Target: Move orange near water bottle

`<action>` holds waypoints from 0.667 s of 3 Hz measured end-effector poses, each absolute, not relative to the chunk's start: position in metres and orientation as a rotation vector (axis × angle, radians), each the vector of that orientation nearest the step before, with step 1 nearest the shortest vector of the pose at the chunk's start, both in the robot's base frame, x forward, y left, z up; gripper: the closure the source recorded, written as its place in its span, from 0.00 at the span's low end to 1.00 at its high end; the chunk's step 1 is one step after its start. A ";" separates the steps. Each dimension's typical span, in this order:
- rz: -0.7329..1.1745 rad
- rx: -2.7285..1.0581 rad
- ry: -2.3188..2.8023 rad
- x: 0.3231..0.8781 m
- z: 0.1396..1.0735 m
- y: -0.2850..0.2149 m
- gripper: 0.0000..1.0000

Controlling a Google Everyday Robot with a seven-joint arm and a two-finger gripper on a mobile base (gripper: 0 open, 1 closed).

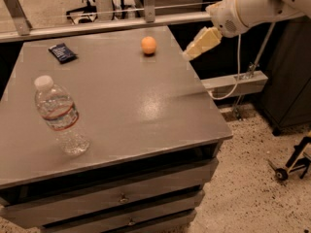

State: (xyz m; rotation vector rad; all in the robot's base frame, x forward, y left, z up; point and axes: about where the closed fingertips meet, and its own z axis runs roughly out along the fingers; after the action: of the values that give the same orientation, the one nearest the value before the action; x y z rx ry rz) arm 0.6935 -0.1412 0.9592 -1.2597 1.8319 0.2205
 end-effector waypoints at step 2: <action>0.461 -1.136 1.800 0.748 0.929 -0.057 0.00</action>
Offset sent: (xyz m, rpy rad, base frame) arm 0.0837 0.1315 -0.0616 0.3244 0.1181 -0.0013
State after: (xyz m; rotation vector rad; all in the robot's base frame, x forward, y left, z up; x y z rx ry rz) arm 0.7483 -0.0574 0.9294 -1.1358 1.7998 0.4614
